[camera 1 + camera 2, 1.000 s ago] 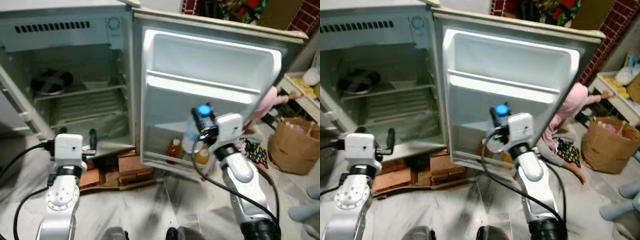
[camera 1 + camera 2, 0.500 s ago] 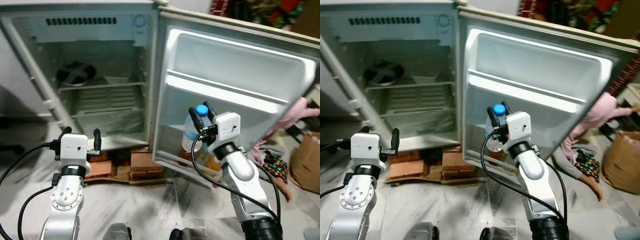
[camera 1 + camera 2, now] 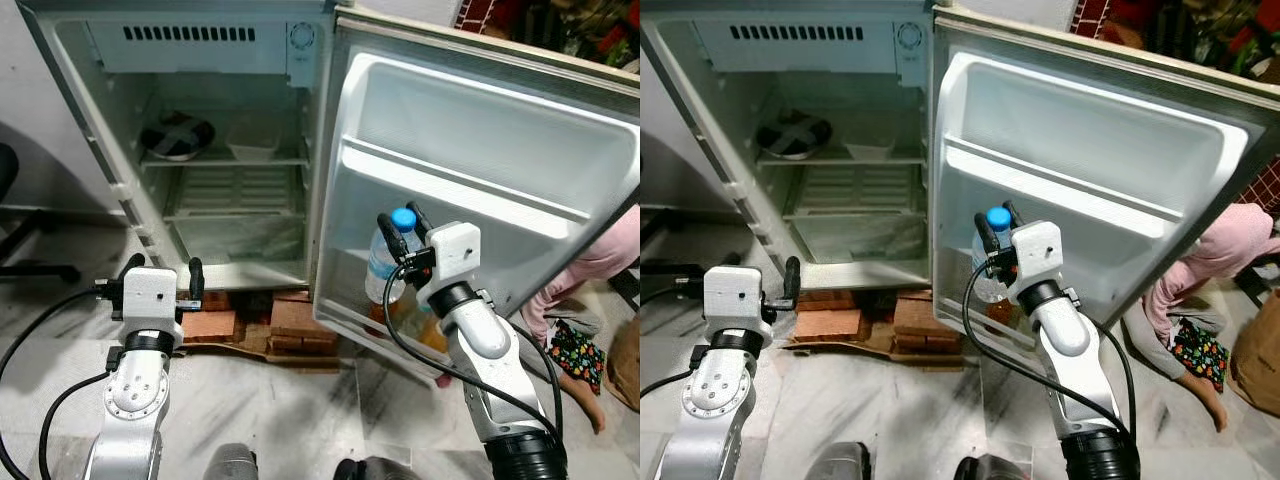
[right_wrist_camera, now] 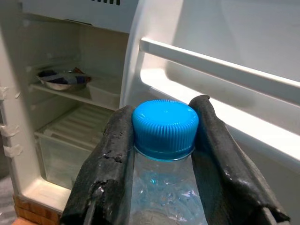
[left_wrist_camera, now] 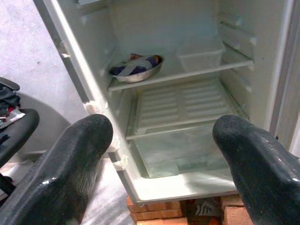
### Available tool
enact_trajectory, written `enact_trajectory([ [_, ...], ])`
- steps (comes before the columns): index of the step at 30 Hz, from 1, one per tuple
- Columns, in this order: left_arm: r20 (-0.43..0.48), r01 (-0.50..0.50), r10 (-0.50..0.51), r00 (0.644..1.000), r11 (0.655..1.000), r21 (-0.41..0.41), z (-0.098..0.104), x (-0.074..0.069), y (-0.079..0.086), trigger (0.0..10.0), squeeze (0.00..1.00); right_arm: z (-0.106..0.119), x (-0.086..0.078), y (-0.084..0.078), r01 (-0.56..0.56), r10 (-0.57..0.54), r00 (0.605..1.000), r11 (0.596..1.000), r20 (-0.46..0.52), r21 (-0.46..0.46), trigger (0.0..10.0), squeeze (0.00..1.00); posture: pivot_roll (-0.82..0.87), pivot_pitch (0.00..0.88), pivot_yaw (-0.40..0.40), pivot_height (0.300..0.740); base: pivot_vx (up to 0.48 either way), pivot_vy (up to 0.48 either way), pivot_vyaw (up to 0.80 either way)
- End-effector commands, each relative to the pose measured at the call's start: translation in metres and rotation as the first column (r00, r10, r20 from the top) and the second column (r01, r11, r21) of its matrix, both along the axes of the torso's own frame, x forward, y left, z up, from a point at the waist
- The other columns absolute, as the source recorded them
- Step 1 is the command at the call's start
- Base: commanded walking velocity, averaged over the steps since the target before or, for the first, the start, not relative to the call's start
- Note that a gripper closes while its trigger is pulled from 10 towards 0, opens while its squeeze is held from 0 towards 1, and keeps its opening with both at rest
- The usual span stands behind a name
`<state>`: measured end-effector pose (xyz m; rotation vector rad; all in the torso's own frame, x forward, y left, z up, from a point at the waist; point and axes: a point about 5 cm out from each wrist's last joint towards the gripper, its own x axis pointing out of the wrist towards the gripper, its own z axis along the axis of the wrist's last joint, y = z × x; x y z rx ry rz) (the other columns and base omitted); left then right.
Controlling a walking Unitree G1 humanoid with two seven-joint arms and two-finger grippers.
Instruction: Restocking fridge
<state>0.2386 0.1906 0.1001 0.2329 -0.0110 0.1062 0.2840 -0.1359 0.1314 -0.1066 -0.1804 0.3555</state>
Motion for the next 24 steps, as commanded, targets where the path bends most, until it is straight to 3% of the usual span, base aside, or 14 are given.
enact_trajectory([
  [1, 0.006, -0.002, 0.001, 1.0, 1.0, 0.002, 0.001, 0.002, -0.001, 10.0, 0.0, 0.011, 0.003, 0.002, -0.019, 0.018, 0.998, 1.0, 0.054, 0.011, 10.0, 0.0, 0.11, 0.068, -0.061, 0.74, 0.0, 0.0, 0.61],
  [15, 0.007, -0.047, 0.047, 0.999, 0.999, 0.015, 0.0, 0.002, 0.005, 10.0, 0.0, 0.016, 0.006, 0.004, -0.027, 0.024, 0.997, 0.999, 0.073, 0.035, 10.0, 0.0, 0.12, 0.071, -0.06, 0.74, 0.0, 0.0, 0.72],
  [24, -0.041, -0.05, 0.051, 0.998, 0.999, 0.02, -0.012, -0.012, 0.008, 10.0, 0.0, 0.008, 0.009, 0.001, 0.055, -0.057, 0.998, 0.996, 0.031, 0.075, 10.0, 0.0, 0.12, 0.088, -0.054, 0.74, 0.0, 0.0, 0.0],
])
